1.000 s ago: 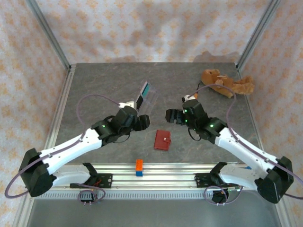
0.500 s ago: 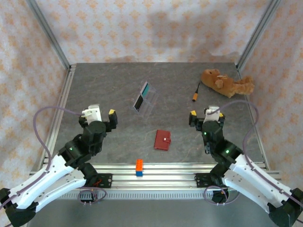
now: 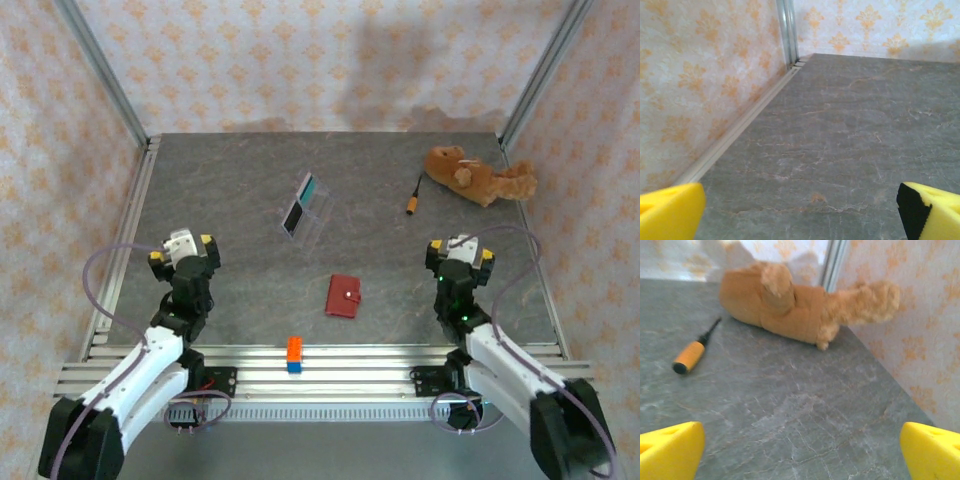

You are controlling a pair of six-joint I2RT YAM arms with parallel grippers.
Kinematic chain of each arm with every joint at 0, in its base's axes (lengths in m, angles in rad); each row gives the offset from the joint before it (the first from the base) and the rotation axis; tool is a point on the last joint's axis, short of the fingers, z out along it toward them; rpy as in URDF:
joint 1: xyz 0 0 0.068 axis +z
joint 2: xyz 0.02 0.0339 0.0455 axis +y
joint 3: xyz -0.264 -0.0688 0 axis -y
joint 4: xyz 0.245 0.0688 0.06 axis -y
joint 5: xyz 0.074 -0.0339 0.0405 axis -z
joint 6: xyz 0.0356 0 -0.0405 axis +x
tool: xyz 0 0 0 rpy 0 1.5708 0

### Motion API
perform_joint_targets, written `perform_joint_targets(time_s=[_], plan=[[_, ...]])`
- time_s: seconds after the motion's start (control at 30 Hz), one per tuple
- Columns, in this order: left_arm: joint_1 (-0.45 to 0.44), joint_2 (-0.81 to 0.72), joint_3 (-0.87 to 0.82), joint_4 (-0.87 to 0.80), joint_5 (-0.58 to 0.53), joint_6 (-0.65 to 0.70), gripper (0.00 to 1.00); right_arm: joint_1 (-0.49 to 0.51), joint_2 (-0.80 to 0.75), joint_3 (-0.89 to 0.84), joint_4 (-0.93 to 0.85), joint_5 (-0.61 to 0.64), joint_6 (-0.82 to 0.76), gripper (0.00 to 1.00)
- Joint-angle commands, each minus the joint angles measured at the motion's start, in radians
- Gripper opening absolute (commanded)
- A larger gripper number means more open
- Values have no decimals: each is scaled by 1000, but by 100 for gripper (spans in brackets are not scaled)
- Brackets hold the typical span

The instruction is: Put the credit cards into the card holder

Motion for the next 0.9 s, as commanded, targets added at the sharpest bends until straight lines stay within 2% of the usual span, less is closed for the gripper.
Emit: perform_joint_targets(time_s=[0.0, 0.1, 0.2, 0.27, 0.33, 0.43, 0.47, 0.53, 0.63, 0.67, 0.8, 0.83, 0.87], plan=[[59, 117, -69, 301, 232, 116, 99, -102, 133, 12, 215, -209, 28, 99], [64, 226, -21, 321, 311, 202, 100, -143, 270, 49, 311, -298, 2, 99], [72, 344, 3, 428, 335, 219, 100, -176, 400, 106, 372, -383, 26, 99], [83, 407, 2, 531, 346, 196, 100, -200, 461, 159, 351, -445, 67, 99], [102, 465, 0, 635, 365, 166, 100, -206, 546, 195, 369, -439, 77, 99], [147, 540, 0, 751, 428, 97, 100, -215, 658, 187, 486, -437, 86, 99], [148, 560, 6, 756, 425, 96, 100, -216, 673, 182, 512, -436, 85, 99], [155, 581, 43, 698, 444, 91, 100, -216, 652, 202, 438, -432, 87, 99], [156, 589, 109, 558, 489, 106, 100, -216, 661, 227, 400, -406, 97, 99], [156, 597, 113, 557, 495, 107, 100, -216, 667, 228, 409, -408, 96, 99], [158, 769, 84, 815, 495, 116, 100, -216, 667, 232, 402, -401, 98, 99], [160, 782, 80, 829, 481, 110, 100, -216, 669, 247, 371, -390, 105, 99], [162, 748, 95, 742, 486, 107, 100, -217, 673, 265, 341, -380, 114, 100]])
